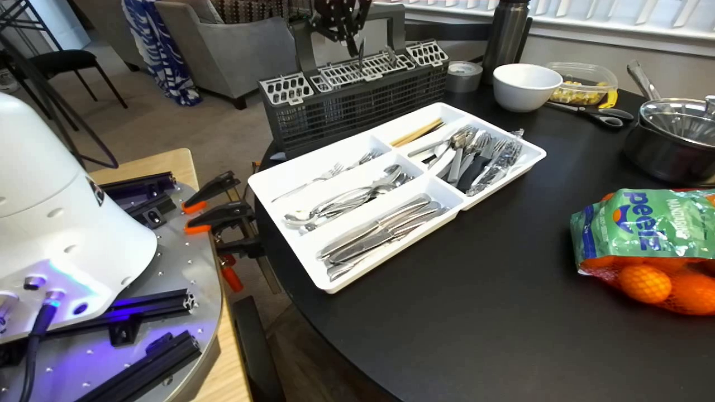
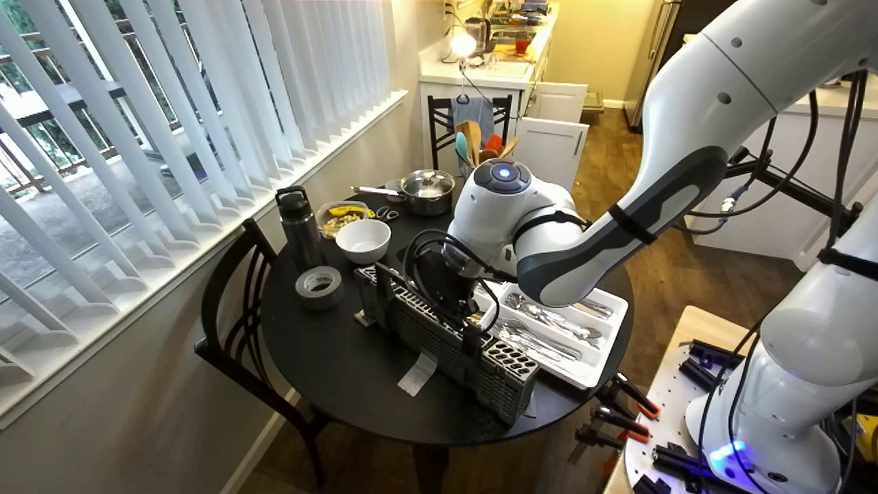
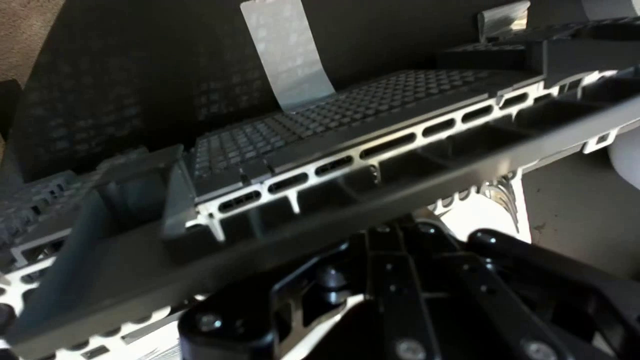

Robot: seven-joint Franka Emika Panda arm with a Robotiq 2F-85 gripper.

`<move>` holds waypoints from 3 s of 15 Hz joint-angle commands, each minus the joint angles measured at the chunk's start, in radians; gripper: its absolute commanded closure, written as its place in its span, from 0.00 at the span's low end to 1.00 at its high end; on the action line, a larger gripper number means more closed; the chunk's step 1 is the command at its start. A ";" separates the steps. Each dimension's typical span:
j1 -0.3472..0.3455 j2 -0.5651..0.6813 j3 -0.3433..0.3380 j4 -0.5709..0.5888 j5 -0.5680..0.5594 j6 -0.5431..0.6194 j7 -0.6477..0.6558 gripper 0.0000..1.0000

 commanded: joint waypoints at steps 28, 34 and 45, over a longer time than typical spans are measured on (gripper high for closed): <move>0.547 -0.111 -0.622 0.132 0.185 -0.502 -0.698 0.00; 0.552 -0.073 -0.646 0.099 0.091 -0.253 -0.443 0.00; 0.600 -0.215 -0.673 0.092 -0.128 -0.302 0.009 0.00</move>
